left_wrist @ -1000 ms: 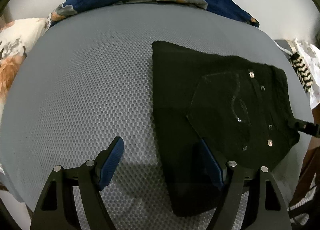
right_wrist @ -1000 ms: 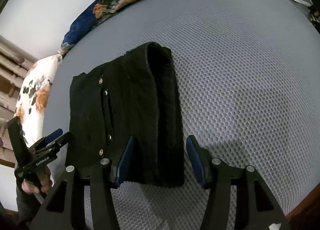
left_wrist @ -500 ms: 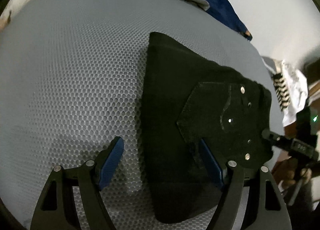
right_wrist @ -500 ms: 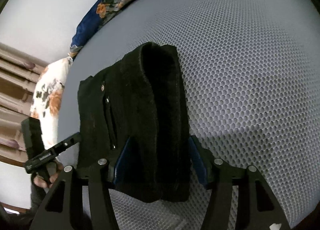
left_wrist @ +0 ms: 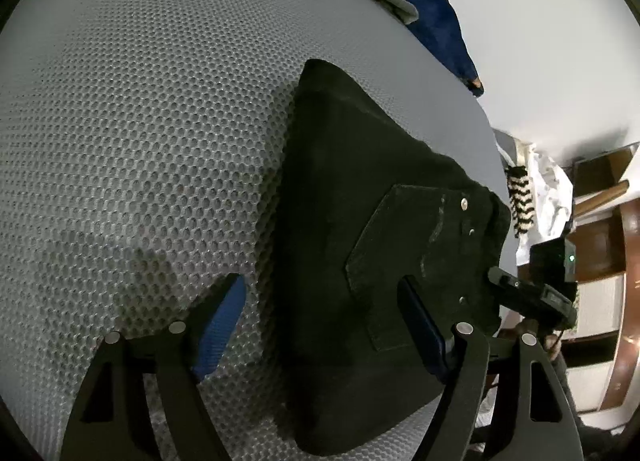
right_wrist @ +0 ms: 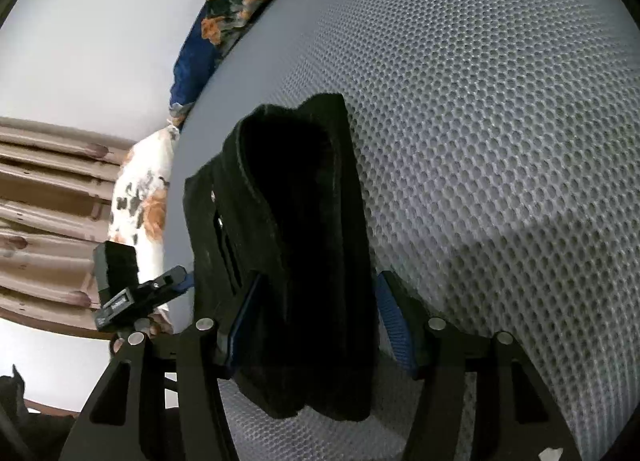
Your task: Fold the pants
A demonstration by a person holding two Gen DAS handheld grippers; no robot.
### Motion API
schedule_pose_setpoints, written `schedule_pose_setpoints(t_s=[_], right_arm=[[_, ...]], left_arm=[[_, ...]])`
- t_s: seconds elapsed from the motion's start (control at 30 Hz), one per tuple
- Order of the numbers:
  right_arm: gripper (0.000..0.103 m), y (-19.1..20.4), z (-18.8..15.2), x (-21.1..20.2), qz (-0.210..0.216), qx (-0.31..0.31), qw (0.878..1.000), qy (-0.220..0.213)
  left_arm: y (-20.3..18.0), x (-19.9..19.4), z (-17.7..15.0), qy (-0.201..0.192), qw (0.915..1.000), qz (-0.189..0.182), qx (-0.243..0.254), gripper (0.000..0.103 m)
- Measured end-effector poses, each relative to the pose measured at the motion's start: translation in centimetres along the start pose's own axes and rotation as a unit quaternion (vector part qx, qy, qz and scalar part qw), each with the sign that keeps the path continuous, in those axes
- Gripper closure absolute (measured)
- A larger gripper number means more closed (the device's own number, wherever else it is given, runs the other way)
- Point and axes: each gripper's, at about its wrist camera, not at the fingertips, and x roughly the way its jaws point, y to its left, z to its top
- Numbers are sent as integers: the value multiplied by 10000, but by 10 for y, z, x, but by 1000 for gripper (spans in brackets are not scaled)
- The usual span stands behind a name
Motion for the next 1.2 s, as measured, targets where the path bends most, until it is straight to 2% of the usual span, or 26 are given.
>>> schedule_pose_setpoints(t_s=[0.17,0.3,0.43,0.5,0.73,1.07,1.17,1.2], right_arm=[[47,1,10,6,262,-9,9996,107],[51,1,19,13,447,-63,9988,168],[55,-2,27,23,741,-90,9968,278],[61,-3,29,27,871,-116,9956,324],[64,2,32,36,985,-230,9944,314],[64,5,27,39,790,-179,9966,179],[64,6,26,40,730,-52,9972,130],[64,6,24,40,695,-16,9975,87]], left_arm=[[-14,13,12,36,9999,-136,-43,26],[-21,20,13,22,9994,-337,-38,26],[-15,22,17,-20,9975,-656,-254,25],[-11,22,18,-21,9964,-782,-323,25],[-7,23,23,-81,9940,-963,-506,25],[-9,23,27,-94,9950,-855,-512,26],[-14,21,23,-165,9977,-576,-327,34],[-15,21,22,-184,9983,-482,-286,40]])
